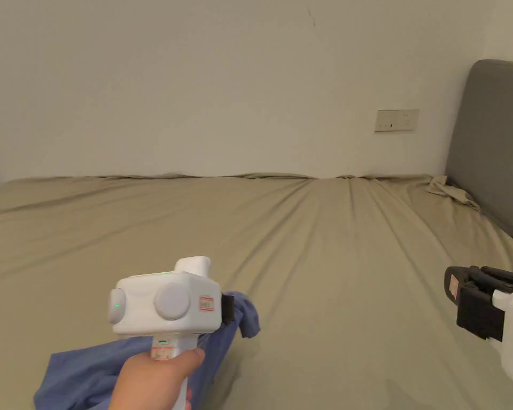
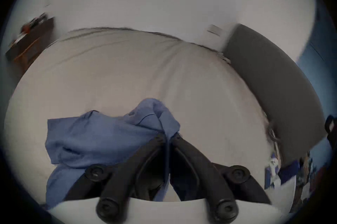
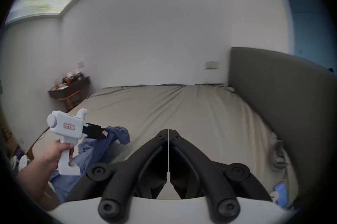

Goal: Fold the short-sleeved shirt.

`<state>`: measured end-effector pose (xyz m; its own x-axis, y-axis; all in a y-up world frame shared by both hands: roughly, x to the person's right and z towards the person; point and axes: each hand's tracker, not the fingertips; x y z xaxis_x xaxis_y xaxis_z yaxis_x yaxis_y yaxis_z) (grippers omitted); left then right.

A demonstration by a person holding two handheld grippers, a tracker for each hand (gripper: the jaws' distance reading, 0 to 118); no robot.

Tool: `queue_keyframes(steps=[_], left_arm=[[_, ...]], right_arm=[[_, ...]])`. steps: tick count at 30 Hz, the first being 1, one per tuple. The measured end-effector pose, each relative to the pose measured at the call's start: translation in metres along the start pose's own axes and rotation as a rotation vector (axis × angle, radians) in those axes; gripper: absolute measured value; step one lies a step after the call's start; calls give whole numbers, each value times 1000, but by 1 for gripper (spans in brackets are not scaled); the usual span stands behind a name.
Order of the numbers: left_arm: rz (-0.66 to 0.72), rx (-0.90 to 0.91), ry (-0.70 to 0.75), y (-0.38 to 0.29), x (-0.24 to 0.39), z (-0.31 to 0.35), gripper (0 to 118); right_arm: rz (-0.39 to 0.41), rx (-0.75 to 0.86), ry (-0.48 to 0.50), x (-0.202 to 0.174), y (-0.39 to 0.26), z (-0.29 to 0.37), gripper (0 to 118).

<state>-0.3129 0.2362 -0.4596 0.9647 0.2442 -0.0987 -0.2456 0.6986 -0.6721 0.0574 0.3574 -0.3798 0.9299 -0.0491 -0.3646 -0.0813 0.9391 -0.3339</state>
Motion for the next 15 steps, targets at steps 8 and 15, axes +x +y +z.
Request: queue_keyframes(steps=[8,15], left_arm=[[-354,-244,-287,-81,245,-80,2],[-532,-481,-396,-224,313,-81,2]], right_arm=[[-19,68,-225,80,7,73,4],[-21,83,-290,101,2,99,4]])
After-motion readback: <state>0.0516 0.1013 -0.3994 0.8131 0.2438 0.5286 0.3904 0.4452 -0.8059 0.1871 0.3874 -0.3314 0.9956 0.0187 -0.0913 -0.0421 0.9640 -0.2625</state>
